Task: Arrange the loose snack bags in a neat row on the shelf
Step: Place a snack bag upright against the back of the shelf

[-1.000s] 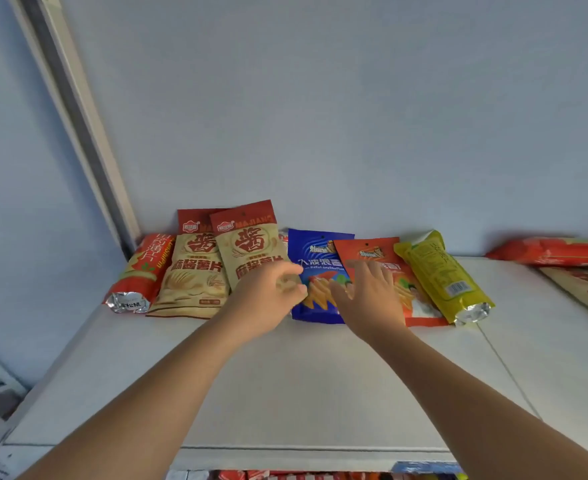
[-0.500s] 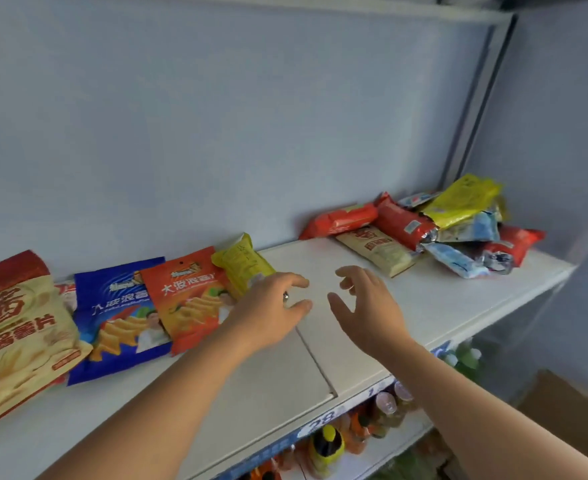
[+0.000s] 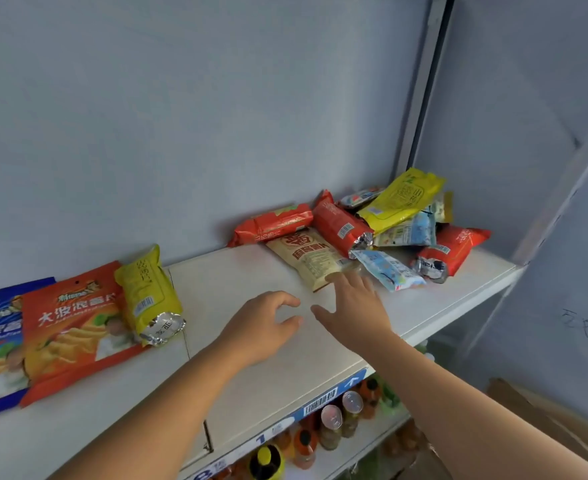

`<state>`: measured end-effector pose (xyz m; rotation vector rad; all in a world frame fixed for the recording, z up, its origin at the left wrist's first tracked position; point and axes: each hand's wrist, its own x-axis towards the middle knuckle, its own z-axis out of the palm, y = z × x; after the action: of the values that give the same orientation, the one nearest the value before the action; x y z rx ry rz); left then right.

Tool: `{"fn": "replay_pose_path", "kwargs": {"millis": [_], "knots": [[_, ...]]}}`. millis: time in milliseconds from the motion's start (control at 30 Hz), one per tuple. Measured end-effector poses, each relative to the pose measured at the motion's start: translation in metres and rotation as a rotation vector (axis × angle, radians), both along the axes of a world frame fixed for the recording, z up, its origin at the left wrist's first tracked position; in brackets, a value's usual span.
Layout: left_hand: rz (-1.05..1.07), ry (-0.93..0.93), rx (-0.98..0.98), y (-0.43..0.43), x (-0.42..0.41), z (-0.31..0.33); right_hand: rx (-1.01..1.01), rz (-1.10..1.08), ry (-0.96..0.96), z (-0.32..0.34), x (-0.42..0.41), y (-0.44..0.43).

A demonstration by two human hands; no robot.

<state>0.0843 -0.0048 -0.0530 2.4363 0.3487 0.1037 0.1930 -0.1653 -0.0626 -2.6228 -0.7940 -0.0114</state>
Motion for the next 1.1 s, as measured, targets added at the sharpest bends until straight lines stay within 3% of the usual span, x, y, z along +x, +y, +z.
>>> {"fn": "replay_pose_path", "kwargs": {"millis": [333,633,733,900,1000,1100], "knots": [[0.084,-0.007,-0.051,0.026,0.016,0.0,-0.293,-0.042,-0.005,-0.002,0.055,0.075],[0.136,-0.044,-0.151,0.062,0.018,-0.007,-0.313,-0.108,0.083,0.013,0.074,0.074],[0.218,-0.065,-0.264,0.071,0.036,-0.001,-0.164,-0.077,0.238,0.026,0.074,0.056],[0.206,-0.107,-0.394,0.063,0.06,0.006,0.381,-0.072,0.684,0.045,0.064,0.022],[0.235,-0.078,-0.604,0.05,0.063,0.012,0.772,0.008,1.068,0.046,0.052,0.004],[0.159,-0.04,-0.939,0.04,0.06,0.021,0.929,0.169,1.3,0.034,0.04,-0.007]]}}
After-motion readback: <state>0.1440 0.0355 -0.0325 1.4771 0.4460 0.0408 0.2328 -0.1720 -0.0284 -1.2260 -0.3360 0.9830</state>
